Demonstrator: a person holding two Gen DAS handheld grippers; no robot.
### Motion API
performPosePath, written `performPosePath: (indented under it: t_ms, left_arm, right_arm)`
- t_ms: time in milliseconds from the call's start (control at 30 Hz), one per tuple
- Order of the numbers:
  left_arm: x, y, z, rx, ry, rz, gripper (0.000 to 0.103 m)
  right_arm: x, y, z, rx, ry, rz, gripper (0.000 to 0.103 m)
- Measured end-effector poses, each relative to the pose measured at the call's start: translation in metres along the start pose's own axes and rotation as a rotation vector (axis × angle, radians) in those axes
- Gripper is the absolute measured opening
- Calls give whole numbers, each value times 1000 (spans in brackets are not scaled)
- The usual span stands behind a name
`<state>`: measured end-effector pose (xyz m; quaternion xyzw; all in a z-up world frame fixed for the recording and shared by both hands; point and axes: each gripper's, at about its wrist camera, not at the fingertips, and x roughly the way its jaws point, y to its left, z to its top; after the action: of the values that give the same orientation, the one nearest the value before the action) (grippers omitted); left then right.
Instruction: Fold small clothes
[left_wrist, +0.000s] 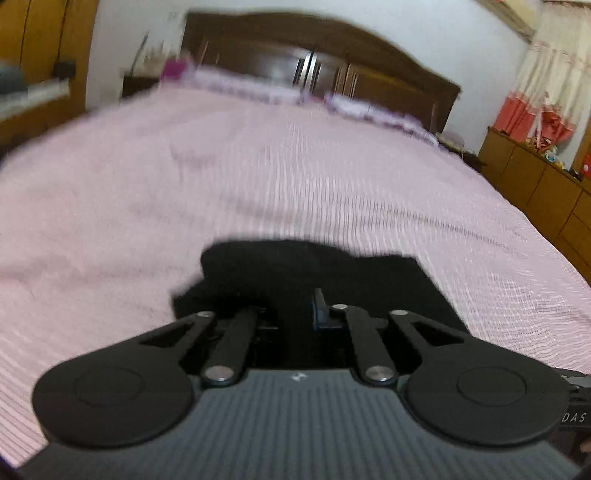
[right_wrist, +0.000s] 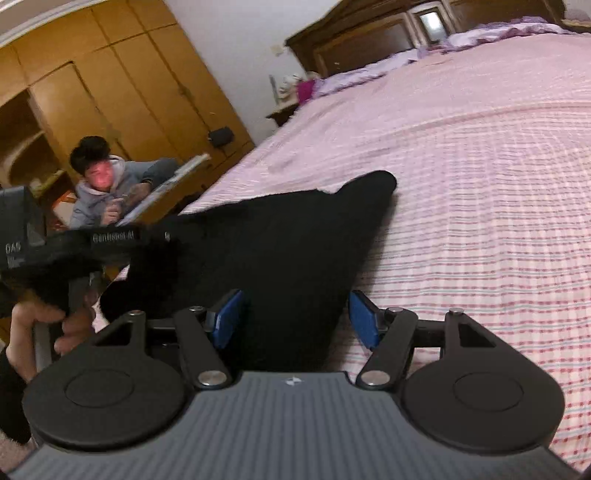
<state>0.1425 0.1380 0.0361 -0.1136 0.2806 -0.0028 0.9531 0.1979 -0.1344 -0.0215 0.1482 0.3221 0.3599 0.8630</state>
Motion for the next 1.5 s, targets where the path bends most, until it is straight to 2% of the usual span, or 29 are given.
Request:
performPosePath:
  t_ms: [67,167,200,267,300,367,400,433,533,633,733,767,800,833,900,967,1067,1167,1300,1400,1500]
  left_arm:
    - [-1,11,4,-7,15,18,11]
    - [18,27,-6,-6,89,81,11]
    - [26,31,-12,-11,122,74,13]
    - [26,35,-19,-52,118,73,15]
    - [22,37,-19,-78,110,66,18]
    - [14,39,-18,-124,131,57,34]
    - [8,39,-17,-145,150,58,48]
    - [2,37,-18,-161,166,49,54]
    - [-18,33,-29,-170,197,-3,57]
    - [-35,21,-42,-121,208,6,60]
    - [-43,18,-55,-102,194,5,58]
    - [-43,18,-57,-104,189,7,51]
    - [-43,19,-58,-107,187,18,27]
    - [-43,22,-53,-116,185,14,22]
    - [-54,26,-46,-127,147,6,19]
    - [-60,29,-42,-104,135,31,16]
    - [-51,44,-49,-138,208,36,15]
    - [-44,49,-58,-172,217,50,22]
    - [-48,50,-52,-227,192,80,59]
    - [-47,49,-45,-226,166,73,63]
    - [-36,49,-40,-250,175,51,72]
  right_arm:
    - [0,5,-1,-2,7,29,70]
    - [5,10,-6,-7,39,50,71]
    - [9,11,-8,-10,51,46,71]
    - [13,11,-10,-9,70,36,71]
    - [13,11,-10,-3,75,38,71]
    - [13,8,-9,10,81,47,71]
    - [13,6,-9,14,82,49,71]
    - [13,6,-9,17,84,50,71]
    - [13,4,-7,19,85,49,71]
    - [12,7,-8,17,85,44,72]
    - [12,8,-8,20,85,43,72]
    - [12,9,-8,21,86,43,72]
    - [12,9,-8,21,87,44,73]
    - [11,10,-8,21,88,44,73]
    - [9,13,-7,26,83,53,75]
    - [7,16,-6,16,75,73,77]
    - [10,18,-7,-5,87,74,79]
    - [17,16,-10,5,140,66,81]
    - [15,17,-10,4,136,72,83]
    - [11,15,-8,24,92,67,90]
    - [11,5,-7,89,69,61,92]
